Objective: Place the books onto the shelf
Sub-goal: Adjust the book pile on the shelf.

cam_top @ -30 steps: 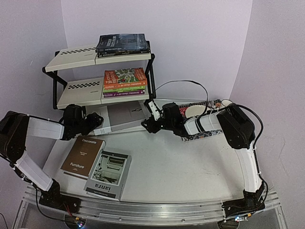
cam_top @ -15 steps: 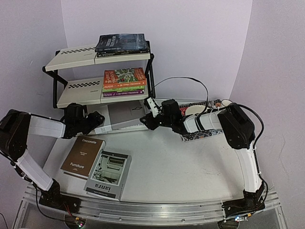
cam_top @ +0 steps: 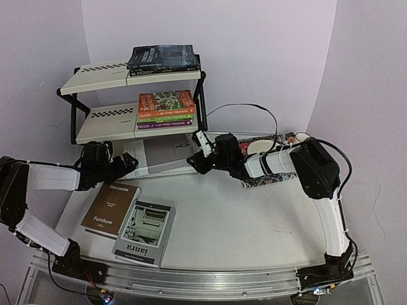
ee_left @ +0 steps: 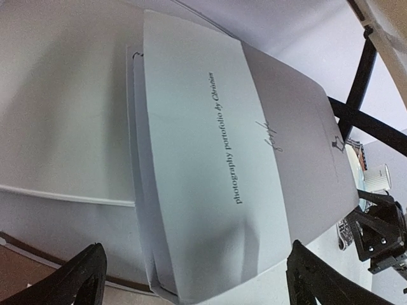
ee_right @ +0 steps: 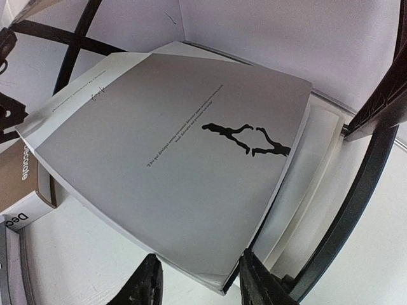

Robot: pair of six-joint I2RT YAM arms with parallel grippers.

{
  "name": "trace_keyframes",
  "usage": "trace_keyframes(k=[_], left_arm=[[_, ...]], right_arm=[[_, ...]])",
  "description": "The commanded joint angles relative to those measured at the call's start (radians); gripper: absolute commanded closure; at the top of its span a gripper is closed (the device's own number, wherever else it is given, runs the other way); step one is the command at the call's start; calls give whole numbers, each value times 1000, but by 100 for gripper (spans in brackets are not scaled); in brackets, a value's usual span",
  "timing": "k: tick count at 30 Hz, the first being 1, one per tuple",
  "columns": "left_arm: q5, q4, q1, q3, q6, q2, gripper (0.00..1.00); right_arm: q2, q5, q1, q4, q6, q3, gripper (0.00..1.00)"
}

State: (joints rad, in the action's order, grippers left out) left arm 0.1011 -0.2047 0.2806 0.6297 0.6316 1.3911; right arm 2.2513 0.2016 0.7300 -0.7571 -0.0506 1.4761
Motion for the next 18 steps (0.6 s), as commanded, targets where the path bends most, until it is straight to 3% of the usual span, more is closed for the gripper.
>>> trace_keyframes(k=[1,13,18], left_arm=[[-42,85,-1,39,-121,-131,0],[110,216,1,-6,-301,-249,0],[-23,248,60,-14,-361,-248,0]], right_arm=[[-35,-3,5,-42,-11,1,58],[-39,-2,5,-41,-18,4,54],[-37,-2,5,-40,-18,4,50]])
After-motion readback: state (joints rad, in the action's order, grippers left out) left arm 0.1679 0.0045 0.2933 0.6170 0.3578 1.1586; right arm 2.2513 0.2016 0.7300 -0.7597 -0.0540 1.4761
